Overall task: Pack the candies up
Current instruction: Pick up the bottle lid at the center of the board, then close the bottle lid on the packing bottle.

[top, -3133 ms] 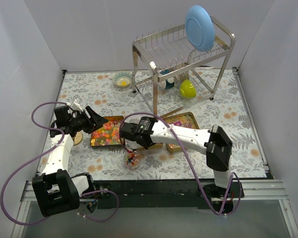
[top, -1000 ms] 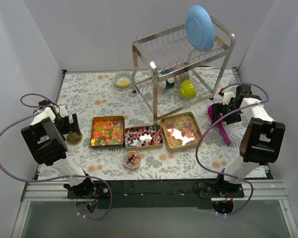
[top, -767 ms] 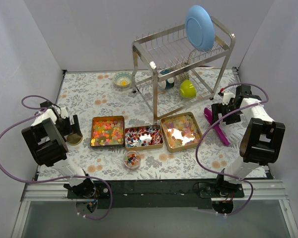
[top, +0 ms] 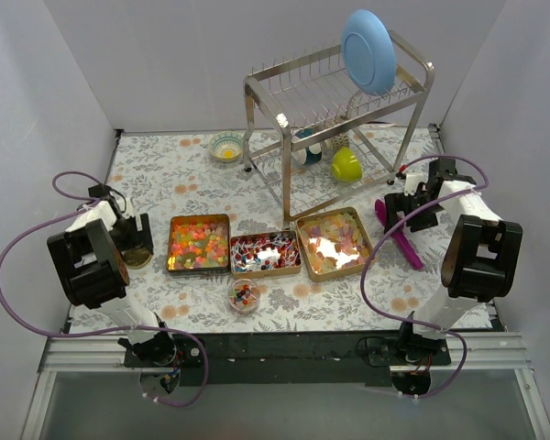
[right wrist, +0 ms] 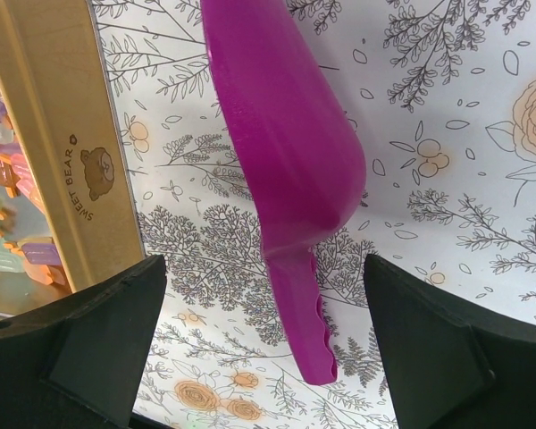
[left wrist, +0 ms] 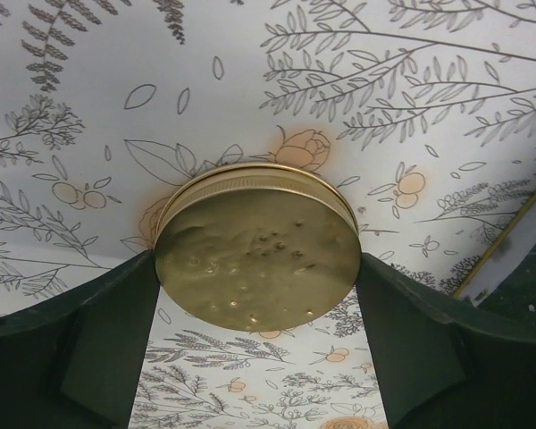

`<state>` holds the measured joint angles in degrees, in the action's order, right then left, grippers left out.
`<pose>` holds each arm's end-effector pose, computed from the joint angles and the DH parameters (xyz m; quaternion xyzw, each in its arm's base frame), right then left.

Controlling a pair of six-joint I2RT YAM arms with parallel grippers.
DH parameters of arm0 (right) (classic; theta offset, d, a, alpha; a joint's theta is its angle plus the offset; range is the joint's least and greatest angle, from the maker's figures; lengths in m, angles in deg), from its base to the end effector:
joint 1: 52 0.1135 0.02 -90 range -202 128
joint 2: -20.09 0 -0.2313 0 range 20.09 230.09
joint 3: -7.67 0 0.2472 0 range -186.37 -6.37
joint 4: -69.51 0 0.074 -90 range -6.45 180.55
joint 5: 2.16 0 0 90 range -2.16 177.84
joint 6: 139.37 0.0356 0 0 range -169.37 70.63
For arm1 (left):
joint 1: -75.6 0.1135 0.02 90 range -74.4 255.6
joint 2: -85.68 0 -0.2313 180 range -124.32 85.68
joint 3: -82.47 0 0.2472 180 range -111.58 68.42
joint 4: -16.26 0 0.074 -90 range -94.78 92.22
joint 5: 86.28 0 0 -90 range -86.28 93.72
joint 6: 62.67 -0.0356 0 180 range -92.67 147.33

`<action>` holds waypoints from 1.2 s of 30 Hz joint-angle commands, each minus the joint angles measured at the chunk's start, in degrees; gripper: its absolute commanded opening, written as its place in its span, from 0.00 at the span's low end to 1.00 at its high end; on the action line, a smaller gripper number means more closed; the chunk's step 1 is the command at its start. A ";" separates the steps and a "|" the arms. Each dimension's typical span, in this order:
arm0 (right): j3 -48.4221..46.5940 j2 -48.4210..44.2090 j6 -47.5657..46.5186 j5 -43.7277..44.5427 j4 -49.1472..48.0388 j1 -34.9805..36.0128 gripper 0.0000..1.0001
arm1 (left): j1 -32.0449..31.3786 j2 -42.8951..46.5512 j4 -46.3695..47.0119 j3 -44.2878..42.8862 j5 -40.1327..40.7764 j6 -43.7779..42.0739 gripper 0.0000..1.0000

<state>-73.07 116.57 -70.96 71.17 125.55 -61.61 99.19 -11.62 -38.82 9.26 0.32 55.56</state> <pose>0.3151 -0.0430 0.1736 -0.1248 0.9692 0.0957 0.1894 0.2718 0.1164 0.1344 -0.4323 0.8963 -0.0333 0.0931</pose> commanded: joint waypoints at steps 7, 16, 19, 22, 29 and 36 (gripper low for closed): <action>-0.89 -2.62 -0.92 0.32 0.89 0.11 0.97 | -0.39 10.17 -10.01 -5.79 -13.55 -8.00 0.74; -1.94 -4.29 -2.49 0.05 2.38 0.03 0.97 | -9.77 17.66 -27.51 -12.82 -31.31 -26.55 0.76; -4.14 -3.94 -4.42 1.10 3.53 0.20 0.98 | -19.15 19.86 -27.87 -12.65 -33.25 -25.60 0.76; -5.90 -3.94 -6.01 3.13 4.14 0.20 0.98 | -29.26 22.14 -27.08 -10.99 -33.52 -23.14 0.77; -7.39 -2.97 -6.80 5.42 4.32 0.20 0.98 | -49.33 26.81 -18.74 -3.43 -28.60 -13.39 0.77; -10.47 -2.36 -8.12 4.10 8.35 0.20 0.98 | -61.99 24.62 -17.32 -2.72 -19.29 -5.73 0.77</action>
<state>-79.10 114.12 -77.12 76.11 130.20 -61.61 40.44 13.10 -58.32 6.82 -25.21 44.58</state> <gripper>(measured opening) 0.982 0.822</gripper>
